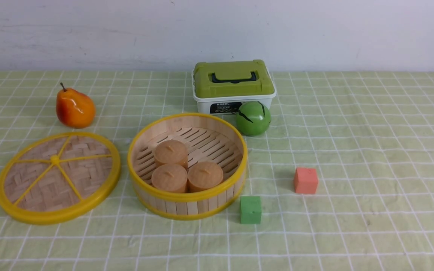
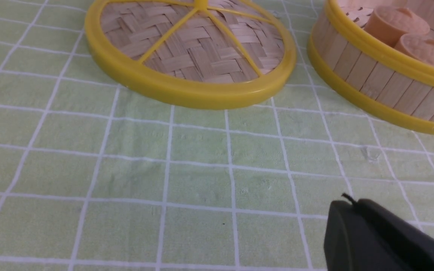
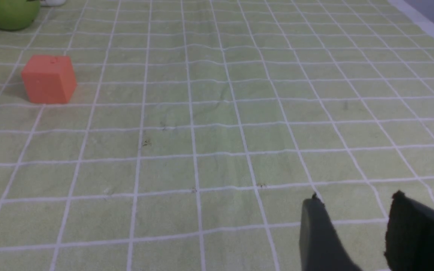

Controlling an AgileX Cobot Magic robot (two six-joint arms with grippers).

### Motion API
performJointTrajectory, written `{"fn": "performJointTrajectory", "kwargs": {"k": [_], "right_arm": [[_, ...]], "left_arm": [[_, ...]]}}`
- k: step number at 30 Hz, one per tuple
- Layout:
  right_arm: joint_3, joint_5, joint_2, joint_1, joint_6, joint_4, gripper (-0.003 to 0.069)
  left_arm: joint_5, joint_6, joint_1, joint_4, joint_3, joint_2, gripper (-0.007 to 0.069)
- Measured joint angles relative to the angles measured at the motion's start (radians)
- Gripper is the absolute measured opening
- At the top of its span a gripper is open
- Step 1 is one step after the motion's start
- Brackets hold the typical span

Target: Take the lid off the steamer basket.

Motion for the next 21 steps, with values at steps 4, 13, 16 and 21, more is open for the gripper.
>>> {"fn": "performJointTrajectory", "kwargs": {"k": [4, 13, 16, 21], "right_arm": [[0.000, 0.000, 0.000, 0.000, 0.000, 0.000, 0.0241], [0.000, 0.000, 0.000, 0.000, 0.000, 0.000, 0.0241], [0.000, 0.000, 0.000, 0.000, 0.000, 0.000, 0.0241], [0.000, 0.000, 0.000, 0.000, 0.000, 0.000, 0.0242]], "left_arm": [[0.000, 0.000, 0.000, 0.000, 0.000, 0.000, -0.0009], [0.000, 0.000, 0.000, 0.000, 0.000, 0.000, -0.0001], [0.000, 0.000, 0.000, 0.000, 0.000, 0.000, 0.0001], [0.000, 0.000, 0.000, 0.000, 0.000, 0.000, 0.0006]]}}
